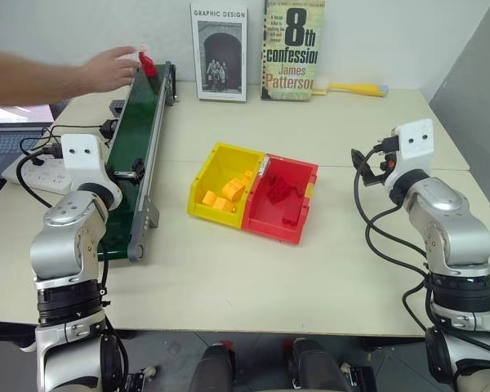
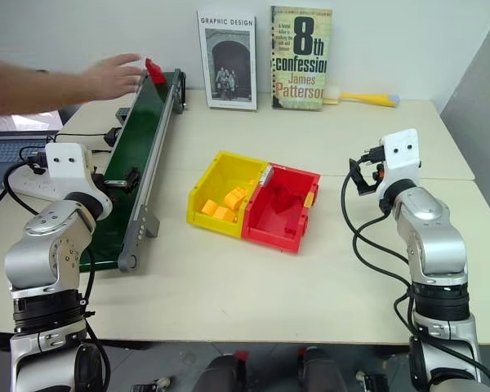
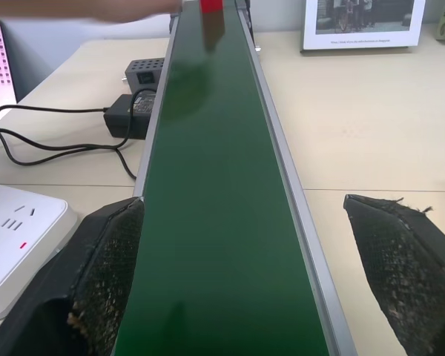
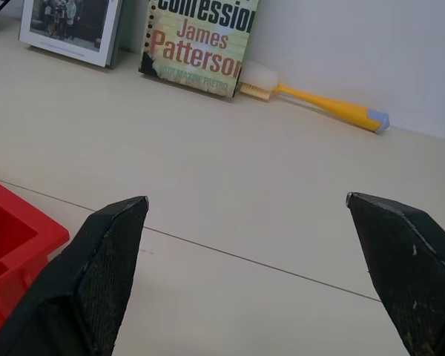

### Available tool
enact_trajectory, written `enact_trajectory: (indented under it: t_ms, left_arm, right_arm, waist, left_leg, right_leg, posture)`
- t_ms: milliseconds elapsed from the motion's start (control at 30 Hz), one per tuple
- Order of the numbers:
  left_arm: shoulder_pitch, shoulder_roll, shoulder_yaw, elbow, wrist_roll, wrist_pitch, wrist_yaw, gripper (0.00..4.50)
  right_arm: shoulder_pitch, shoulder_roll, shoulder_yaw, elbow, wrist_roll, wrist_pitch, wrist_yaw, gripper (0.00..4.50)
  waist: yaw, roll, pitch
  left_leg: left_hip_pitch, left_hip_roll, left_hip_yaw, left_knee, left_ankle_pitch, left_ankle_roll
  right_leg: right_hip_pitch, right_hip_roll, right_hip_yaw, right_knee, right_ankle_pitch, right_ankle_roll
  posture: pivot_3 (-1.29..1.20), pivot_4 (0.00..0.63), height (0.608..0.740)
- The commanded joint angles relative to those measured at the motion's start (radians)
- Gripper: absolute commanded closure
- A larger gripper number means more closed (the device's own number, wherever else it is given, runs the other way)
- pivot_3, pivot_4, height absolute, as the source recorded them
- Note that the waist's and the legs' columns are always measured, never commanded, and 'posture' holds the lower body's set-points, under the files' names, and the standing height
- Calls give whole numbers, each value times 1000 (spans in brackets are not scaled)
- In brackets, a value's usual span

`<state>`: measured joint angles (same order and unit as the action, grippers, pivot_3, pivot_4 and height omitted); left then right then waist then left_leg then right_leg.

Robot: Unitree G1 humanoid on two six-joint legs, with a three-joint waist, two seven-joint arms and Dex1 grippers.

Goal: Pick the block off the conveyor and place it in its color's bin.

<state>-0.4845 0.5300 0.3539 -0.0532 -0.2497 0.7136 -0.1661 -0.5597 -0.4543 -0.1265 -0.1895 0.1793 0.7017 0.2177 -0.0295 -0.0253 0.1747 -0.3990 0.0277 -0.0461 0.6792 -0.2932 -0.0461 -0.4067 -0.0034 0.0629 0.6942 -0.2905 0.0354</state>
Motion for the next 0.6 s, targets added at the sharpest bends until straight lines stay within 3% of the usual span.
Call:
enact_trajectory:
  t_ms: [33,600]
  left_arm:
    - [1,20,19,-57,2,-5,4,23]
    - [24,-14,53,-92,-18,-18,46,23]
  right_arm:
    - [-25,-6,-19,-15,-1,-27,6,0]
    - [-34,-9,-14,-8,-2,-28,11,0]
  waist:
    - [0,0,0]
    - [0,0,0]
  left_leg:
    - [0,0,0,0,0,0]
    - [0,0,0,0,0,0]
  right_leg:
    - [0,0,0,0,0,0]
    - [0,0,0,0,0,0]
  posture:
    - [0,150,740]
    - [0,150,740]
